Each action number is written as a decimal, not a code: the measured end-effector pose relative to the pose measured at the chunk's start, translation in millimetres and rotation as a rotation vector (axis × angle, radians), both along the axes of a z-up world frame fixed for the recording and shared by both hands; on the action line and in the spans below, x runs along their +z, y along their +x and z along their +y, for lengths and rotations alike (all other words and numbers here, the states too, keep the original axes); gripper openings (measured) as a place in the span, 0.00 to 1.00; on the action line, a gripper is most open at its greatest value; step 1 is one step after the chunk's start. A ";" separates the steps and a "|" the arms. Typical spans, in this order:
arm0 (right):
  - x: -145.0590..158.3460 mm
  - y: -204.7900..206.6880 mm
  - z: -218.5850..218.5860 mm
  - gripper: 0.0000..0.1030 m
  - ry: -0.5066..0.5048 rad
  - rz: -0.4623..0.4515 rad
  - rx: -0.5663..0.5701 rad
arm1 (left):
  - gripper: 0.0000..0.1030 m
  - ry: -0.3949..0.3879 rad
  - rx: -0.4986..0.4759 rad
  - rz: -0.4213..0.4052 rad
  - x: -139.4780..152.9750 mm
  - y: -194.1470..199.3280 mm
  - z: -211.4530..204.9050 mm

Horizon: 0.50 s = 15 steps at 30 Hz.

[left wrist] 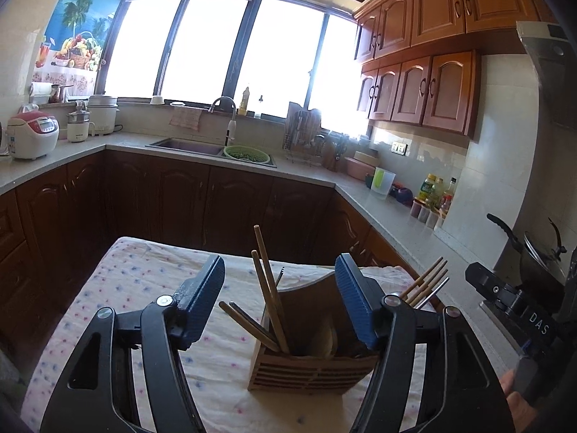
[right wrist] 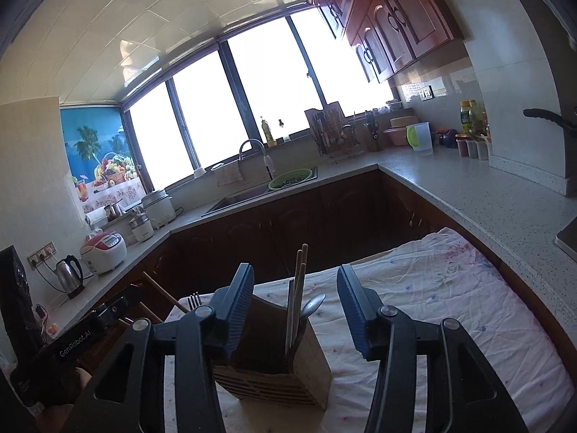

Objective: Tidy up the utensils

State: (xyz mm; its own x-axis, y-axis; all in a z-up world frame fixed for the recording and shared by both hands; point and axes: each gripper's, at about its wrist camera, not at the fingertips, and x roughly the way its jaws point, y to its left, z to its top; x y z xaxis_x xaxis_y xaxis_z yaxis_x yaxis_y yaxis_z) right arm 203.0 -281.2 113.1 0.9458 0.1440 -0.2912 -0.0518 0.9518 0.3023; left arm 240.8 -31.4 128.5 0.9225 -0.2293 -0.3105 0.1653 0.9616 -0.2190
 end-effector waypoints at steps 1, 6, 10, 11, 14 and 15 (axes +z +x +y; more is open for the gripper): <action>0.5 -4.1 -1.7 0.68 0.002 -0.006 -0.005 | 0.63 -0.003 0.000 -0.002 0.7 -4.2 2.0; -5.5 -24.3 -5.8 0.82 0.003 -0.013 -0.005 | 0.69 -0.023 0.016 0.005 -4.6 -26.7 15.1; -20.0 -41.2 -5.2 0.85 0.008 0.010 0.005 | 0.73 -0.031 0.038 0.032 -18.2 -45.6 26.9; -24.2 -45.7 -4.4 0.85 0.009 0.018 0.009 | 0.73 -0.032 0.041 0.040 -22.5 -50.2 29.6; -38.0 -58.0 -1.4 0.85 0.008 0.047 0.019 | 0.74 -0.033 0.049 0.067 -35.1 -64.4 38.1; -42.8 -61.9 -1.7 0.85 0.009 0.056 0.023 | 0.75 -0.031 0.055 0.076 -39.2 -68.7 40.1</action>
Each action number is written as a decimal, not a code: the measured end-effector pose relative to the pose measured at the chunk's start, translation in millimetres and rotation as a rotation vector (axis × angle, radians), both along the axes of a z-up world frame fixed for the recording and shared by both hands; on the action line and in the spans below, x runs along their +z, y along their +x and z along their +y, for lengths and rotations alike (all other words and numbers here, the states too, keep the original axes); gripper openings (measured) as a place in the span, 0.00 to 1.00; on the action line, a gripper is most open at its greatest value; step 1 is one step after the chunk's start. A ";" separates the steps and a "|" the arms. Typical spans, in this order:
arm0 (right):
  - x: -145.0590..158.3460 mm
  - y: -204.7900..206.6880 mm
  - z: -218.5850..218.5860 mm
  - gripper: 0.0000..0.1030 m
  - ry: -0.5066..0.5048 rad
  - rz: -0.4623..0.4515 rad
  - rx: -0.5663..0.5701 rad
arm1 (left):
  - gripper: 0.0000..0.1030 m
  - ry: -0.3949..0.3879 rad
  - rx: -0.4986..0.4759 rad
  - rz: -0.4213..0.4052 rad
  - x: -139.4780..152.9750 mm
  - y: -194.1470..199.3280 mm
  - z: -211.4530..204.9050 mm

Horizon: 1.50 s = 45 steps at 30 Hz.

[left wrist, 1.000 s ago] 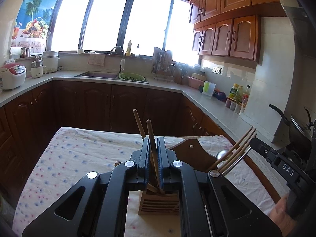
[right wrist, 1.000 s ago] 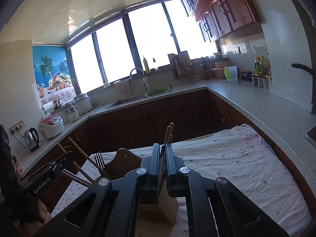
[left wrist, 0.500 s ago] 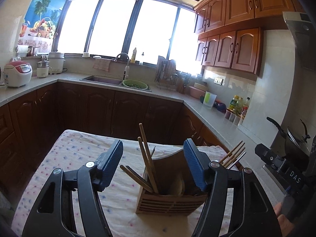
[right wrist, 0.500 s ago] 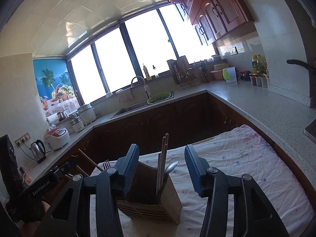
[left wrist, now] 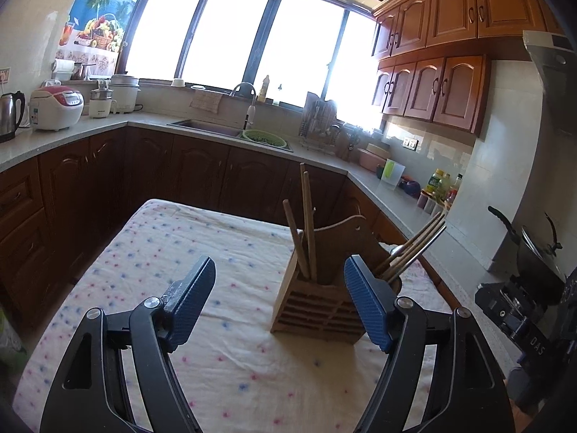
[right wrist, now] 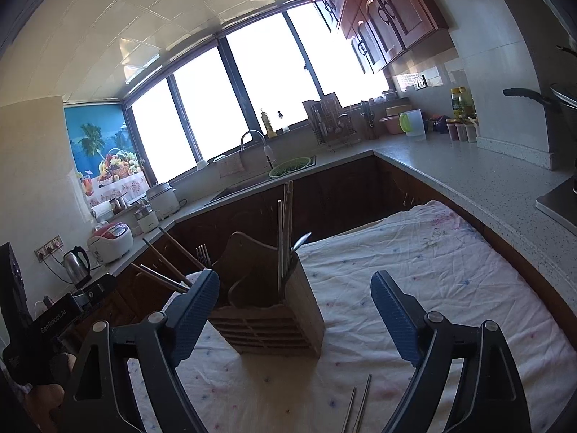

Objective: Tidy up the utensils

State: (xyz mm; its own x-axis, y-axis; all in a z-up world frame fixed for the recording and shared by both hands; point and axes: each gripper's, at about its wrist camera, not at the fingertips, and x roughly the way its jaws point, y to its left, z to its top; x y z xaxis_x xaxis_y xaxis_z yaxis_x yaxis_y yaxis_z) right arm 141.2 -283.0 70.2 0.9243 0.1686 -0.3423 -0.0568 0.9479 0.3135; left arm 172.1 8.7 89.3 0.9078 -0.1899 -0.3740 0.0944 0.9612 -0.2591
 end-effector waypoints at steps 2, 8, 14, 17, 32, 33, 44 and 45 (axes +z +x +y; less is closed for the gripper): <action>-9.4 -8.3 0.6 0.86 0.003 0.020 0.002 | 0.79 -0.002 0.014 0.022 -9.0 -9.2 6.9; -32.2 -30.4 3.3 0.86 -0.001 0.074 0.006 | 0.82 -0.020 0.059 0.082 -34.4 -34.6 26.6; -51.5 -61.7 12.6 0.88 -0.002 0.112 0.030 | 0.82 -0.014 0.075 0.107 -52.1 -64.8 35.6; -60.4 -78.2 17.3 0.89 -0.013 0.123 0.036 | 0.83 -0.014 0.066 0.117 -58.6 -79.9 37.0; -16.3 -142.4 34.9 1.00 -0.165 -0.070 0.018 | 1.00 0.052 0.069 -0.022 -31.2 -148.4 29.3; -11.2 -149.9 37.2 1.00 -0.185 -0.115 0.015 | 1.00 0.072 0.085 -0.047 -30.2 -153.1 27.9; -38.1 -184.9 42.2 1.00 -0.273 -0.215 -0.019 | 1.00 0.188 0.112 -0.072 -64.0 -178.0 15.2; -40.7 -185.6 41.2 1.00 -0.268 -0.206 -0.018 | 1.00 0.195 0.112 -0.076 -67.1 -180.5 13.3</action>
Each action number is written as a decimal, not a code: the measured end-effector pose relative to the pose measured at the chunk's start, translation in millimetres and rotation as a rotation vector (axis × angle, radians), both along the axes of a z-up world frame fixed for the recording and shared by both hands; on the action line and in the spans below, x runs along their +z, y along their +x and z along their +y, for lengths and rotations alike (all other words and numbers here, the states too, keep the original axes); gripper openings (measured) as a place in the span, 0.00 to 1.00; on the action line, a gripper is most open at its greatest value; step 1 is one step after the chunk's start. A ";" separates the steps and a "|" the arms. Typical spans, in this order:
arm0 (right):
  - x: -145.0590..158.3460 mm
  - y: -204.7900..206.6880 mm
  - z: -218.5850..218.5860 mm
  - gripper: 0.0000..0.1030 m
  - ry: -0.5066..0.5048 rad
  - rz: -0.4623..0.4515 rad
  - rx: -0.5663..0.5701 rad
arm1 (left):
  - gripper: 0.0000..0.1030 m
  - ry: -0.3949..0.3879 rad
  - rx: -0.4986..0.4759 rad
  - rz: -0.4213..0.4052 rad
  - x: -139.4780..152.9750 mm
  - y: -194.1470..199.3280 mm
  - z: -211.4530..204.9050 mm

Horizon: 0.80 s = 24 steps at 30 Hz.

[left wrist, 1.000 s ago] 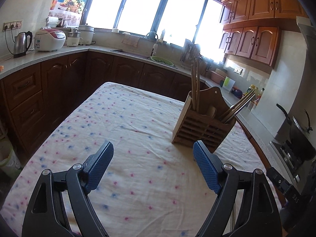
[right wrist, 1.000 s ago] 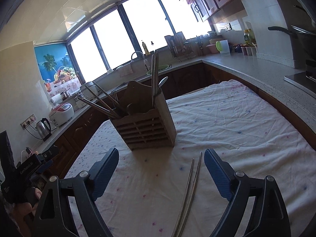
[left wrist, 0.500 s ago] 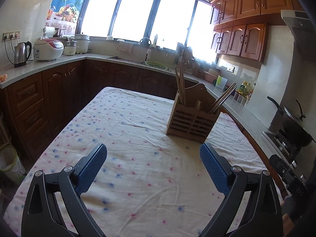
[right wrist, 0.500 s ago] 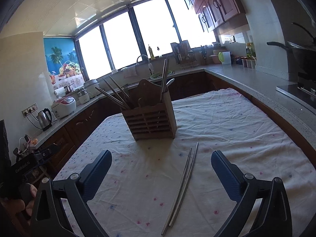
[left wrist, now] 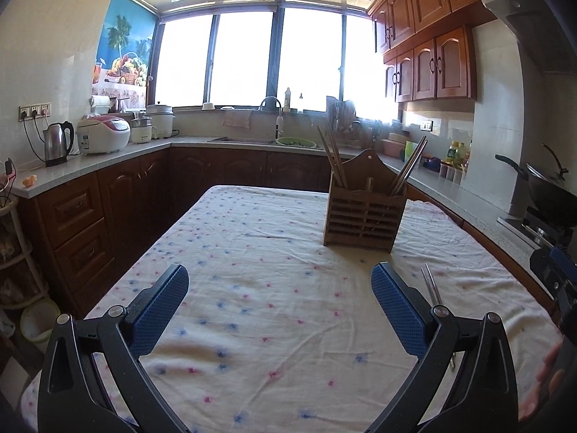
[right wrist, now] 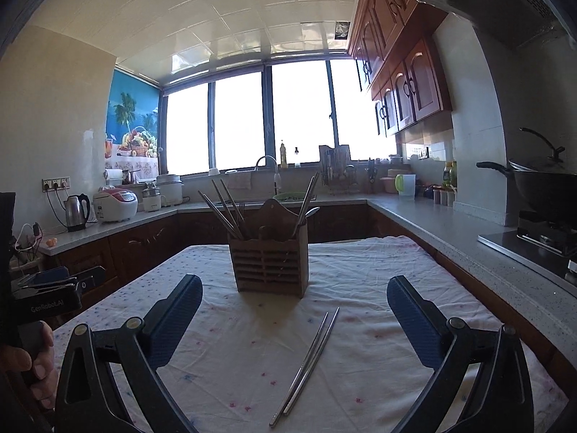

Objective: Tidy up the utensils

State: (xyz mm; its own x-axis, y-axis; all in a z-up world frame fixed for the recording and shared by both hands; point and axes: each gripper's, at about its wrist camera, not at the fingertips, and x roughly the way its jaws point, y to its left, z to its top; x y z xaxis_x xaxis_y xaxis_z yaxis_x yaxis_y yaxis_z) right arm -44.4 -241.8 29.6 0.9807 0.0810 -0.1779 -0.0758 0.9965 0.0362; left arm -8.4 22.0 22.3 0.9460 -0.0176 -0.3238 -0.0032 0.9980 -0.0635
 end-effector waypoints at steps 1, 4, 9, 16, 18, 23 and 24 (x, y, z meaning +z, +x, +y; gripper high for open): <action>-1.7 -0.9 -0.6 1.00 0.004 0.005 -0.001 | 1.00 0.011 0.004 -0.003 -2.9 -2.3 -2.1; -6.4 -4.8 -0.8 1.00 0.002 0.010 0.001 | 1.00 0.042 0.007 0.000 -10.0 -5.4 -8.2; -13.1 -5.7 -0.5 1.00 -0.003 0.045 0.000 | 1.00 0.066 0.007 0.015 -16.0 -5.4 -12.9; -20.5 -4.8 -9.6 1.00 0.016 0.075 -0.016 | 1.00 0.071 0.019 0.025 -18.8 -7.6 -13.1; -21.3 -6.6 -12.0 1.00 0.021 0.074 -0.021 | 1.00 0.071 0.021 0.028 -20.5 -8.2 -13.1; -24.5 -10.1 -14.8 1.00 0.025 0.075 -0.025 | 1.00 0.084 0.023 0.034 -24.7 -9.9 -15.0; -24.8 -10.2 -14.9 1.00 0.025 0.077 -0.025 | 1.00 0.087 0.024 0.035 -25.2 -10.0 -16.2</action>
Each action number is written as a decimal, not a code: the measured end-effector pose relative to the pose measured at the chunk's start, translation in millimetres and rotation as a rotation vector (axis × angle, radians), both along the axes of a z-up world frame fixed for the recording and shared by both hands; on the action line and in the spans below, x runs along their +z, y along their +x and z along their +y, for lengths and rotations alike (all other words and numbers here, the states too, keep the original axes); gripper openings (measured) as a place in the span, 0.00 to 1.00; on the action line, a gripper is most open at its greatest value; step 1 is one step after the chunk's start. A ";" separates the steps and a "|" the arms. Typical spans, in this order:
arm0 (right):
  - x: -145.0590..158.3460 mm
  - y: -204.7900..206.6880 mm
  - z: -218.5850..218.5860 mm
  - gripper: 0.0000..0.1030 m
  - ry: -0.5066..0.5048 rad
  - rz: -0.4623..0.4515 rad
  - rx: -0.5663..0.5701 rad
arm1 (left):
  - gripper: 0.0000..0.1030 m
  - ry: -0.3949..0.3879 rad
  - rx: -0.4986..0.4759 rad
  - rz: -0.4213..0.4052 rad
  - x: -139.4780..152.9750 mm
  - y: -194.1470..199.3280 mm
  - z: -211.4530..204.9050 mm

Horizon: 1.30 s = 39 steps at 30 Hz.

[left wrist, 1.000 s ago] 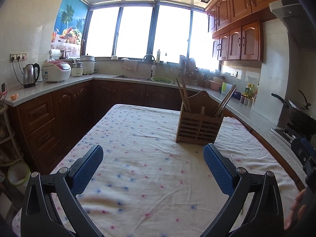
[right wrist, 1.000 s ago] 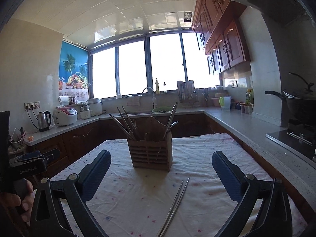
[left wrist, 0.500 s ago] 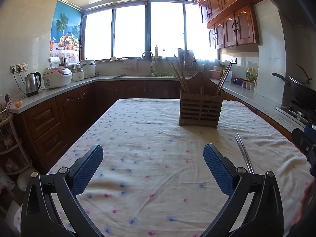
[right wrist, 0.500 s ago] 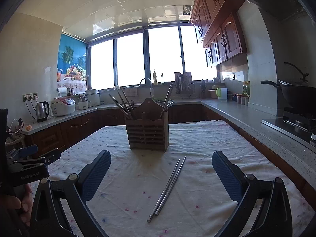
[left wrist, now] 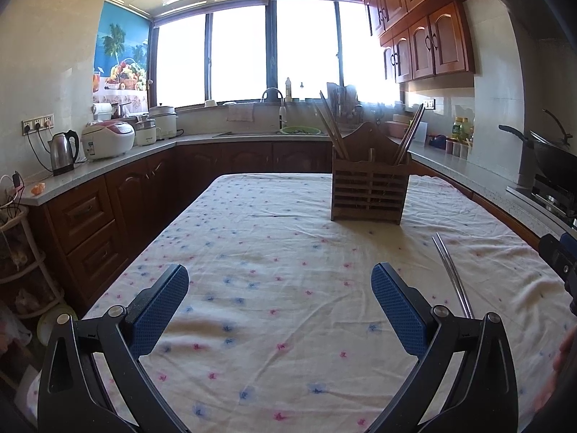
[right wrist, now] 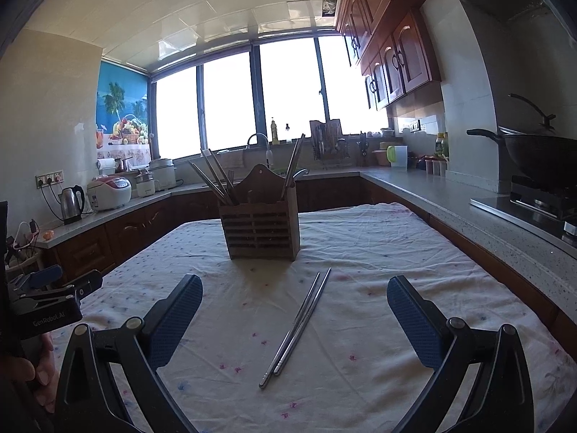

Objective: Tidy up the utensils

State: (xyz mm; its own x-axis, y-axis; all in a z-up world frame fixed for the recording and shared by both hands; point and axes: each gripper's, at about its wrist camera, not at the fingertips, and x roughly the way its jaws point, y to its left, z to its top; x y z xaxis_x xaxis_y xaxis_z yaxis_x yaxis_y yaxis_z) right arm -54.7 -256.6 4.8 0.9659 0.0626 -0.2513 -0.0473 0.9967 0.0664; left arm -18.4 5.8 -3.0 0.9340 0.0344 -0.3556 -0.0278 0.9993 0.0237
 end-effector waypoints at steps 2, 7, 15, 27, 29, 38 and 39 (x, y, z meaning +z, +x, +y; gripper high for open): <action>-0.7 -0.1 -0.1 1.00 0.001 0.002 0.001 | 1.00 0.008 0.003 0.005 -0.7 0.3 -1.8; -2.2 0.7 -1.0 1.00 0.007 0.009 -0.001 | 1.00 0.015 0.008 0.006 -0.9 0.3 -3.2; -1.7 -2.5 1.6 1.00 0.002 -0.006 0.002 | 1.00 0.020 0.009 -0.005 -0.5 -1.8 -4.2; -0.2 -5.7 7.3 1.00 -0.010 -0.025 0.015 | 1.00 0.018 0.004 -0.023 1.4 -6.7 -4.6; -0.3 -5.8 7.3 1.00 -0.011 -0.026 0.017 | 1.00 0.017 0.007 -0.025 1.7 -6.9 -3.9; 0.8 -6.5 8.9 1.00 -0.011 -0.029 0.021 | 1.00 0.013 0.008 -0.024 2.7 -7.4 -4.4; 1.1 -6.6 9.2 1.00 -0.011 -0.030 0.021 | 1.00 0.015 0.009 -0.026 3.0 -7.6 -4.6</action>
State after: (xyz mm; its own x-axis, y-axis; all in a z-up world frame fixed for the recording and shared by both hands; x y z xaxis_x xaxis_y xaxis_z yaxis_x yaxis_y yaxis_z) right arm -61.3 -247.4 5.9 0.9715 0.0806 -0.2229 -0.0704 0.9961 0.0534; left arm -26.1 1.2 0.0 0.9425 0.0479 -0.3308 -0.0376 0.9986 0.0375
